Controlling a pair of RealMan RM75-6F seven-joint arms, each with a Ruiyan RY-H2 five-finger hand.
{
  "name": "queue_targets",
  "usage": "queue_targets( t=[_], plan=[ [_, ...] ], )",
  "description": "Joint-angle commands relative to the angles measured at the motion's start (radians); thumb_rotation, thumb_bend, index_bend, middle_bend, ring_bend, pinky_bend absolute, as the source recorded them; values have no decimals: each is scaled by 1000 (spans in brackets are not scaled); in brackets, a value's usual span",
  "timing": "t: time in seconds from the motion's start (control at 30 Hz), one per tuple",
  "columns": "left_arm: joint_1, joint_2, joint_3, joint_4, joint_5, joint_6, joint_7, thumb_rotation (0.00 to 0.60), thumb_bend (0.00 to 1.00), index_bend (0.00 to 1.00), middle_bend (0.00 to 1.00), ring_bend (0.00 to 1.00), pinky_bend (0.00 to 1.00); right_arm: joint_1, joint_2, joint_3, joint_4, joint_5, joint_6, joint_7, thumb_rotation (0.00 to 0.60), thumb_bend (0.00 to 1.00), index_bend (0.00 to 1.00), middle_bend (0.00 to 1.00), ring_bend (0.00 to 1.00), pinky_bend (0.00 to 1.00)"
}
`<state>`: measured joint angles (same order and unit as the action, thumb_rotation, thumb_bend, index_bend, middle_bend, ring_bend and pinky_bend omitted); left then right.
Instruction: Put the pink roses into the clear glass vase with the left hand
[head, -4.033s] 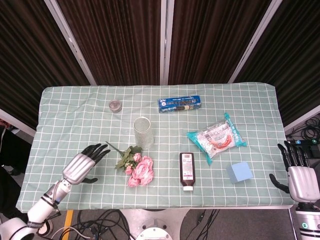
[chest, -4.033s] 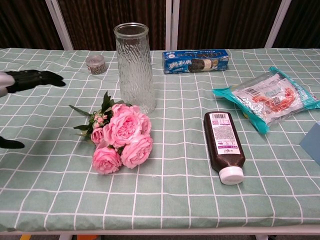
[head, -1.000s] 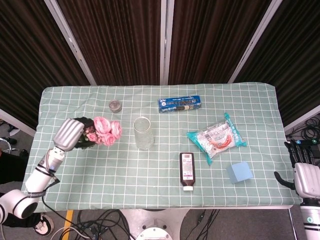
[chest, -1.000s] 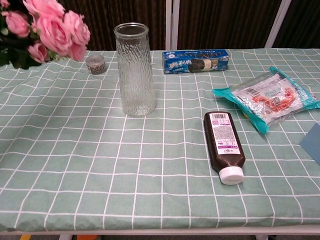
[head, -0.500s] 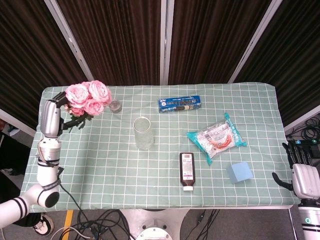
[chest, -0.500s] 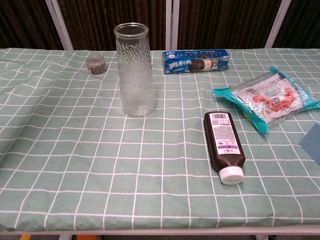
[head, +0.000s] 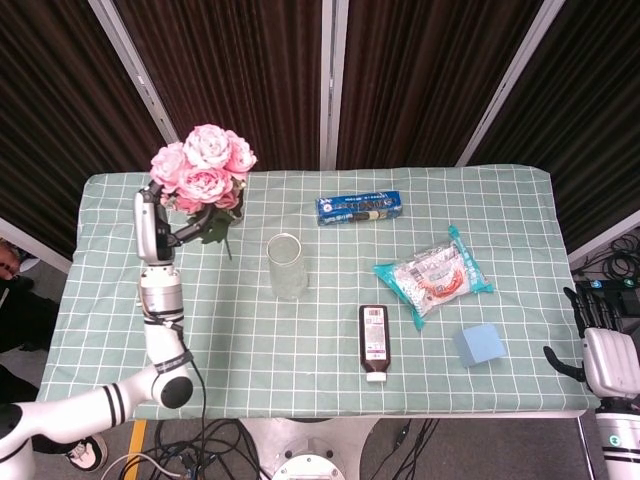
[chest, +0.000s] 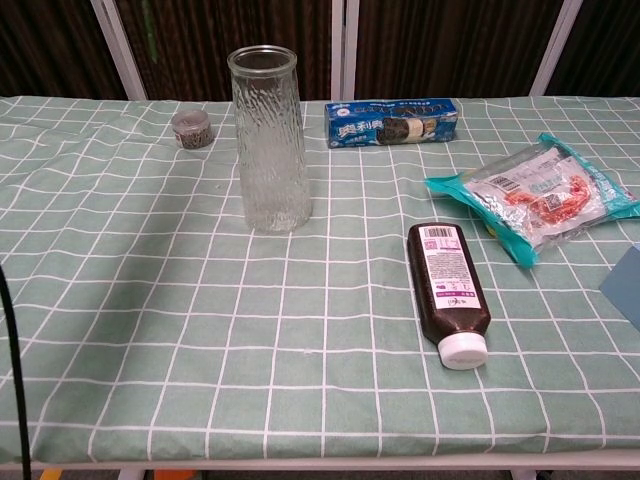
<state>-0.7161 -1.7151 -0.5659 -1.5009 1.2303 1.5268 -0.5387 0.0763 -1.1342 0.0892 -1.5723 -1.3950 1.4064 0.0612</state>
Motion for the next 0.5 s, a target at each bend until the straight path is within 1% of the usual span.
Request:
queue_targets(
  t=[0.03,0.13,0.3,0.5],
  plan=[
    [-43,-46,-34,26,-24,-26,-19,600,306,516,519,460,599,0,2,1,-1,2,-1,2,600,168,0,0,0,0],
    [-75,-76,-55,40,-43,-54,-27,600,307,515,518,460,599,0,5,2,0,8,-8,7,600,169,0,0,0,0],
    [-139,-122,-88,112,-32,-71,-43,600,308,515,518,460,598,1,13,3,4,16,-16,18,600,168,0,0,0,0],
    [-177,-165,-97,178,-38,-88,-66,600,308,515,517,460,599,4,15,9,21,36,-33,35,600,168,0,0,0,0]
  ],
)
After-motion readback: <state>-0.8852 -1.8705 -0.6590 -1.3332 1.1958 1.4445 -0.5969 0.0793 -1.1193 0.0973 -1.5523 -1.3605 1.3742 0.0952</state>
